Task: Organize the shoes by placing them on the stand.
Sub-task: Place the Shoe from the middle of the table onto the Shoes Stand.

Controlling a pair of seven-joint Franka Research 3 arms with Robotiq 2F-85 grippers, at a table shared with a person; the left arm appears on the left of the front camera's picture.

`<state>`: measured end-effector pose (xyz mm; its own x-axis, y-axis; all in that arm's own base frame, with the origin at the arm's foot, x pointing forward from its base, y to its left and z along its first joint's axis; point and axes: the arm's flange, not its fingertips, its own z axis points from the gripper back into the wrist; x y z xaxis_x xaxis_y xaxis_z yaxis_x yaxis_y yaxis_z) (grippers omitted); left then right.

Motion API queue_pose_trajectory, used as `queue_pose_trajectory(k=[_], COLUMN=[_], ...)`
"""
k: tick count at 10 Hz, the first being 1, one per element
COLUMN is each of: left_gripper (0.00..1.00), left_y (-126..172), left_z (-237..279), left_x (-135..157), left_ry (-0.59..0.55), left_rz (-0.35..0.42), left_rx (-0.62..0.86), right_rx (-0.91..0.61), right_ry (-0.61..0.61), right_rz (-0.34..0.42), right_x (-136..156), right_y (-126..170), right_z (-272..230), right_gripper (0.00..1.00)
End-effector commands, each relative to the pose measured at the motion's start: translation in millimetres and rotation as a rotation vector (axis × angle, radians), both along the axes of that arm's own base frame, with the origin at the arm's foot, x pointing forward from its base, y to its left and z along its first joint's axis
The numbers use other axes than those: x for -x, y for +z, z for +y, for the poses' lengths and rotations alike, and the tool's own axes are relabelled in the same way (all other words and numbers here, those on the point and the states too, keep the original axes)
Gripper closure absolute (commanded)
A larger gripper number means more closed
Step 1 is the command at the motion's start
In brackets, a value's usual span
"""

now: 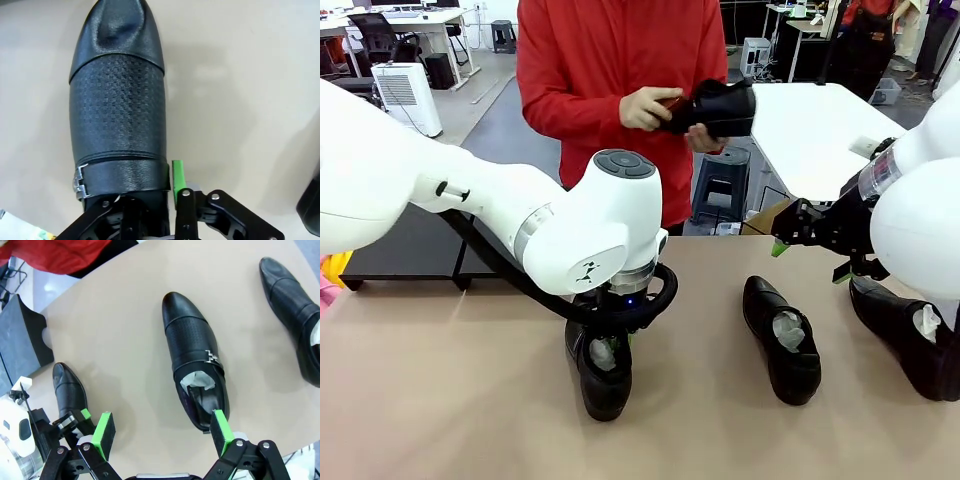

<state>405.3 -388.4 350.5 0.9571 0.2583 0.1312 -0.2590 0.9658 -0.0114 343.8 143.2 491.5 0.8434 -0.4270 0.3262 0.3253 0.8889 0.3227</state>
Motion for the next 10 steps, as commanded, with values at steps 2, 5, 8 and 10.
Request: queue_pose_trajectory(k=[2, 5, 8, 10], left_gripper=[1.00, 1.00, 1.00, 1.00], left_y=[5, 9, 72, 121], left_z=[4, 16, 68, 108], left_x=[1, 14, 59, 83], left_ry=[0.028, -0.006, -0.102, -0.157], left_rz=[0.003, 0.026, -0.163, -0.310], left_rx=[-0.019, -0.023, 0.051, 0.029], right_rx=[-0.017, -0.017, -0.017, -0.017], right_ry=[-0.003, -0.003, -0.003, -0.003], right_rz=[-0.011, -0.011, -0.011, -0.011], right_x=[-2, -2, -2, -2], right_y=[-1, -1, -1, -1], right_z=[2, 2, 2, 2], right_gripper=[0.00, 0.00, 0.00, 0.00])
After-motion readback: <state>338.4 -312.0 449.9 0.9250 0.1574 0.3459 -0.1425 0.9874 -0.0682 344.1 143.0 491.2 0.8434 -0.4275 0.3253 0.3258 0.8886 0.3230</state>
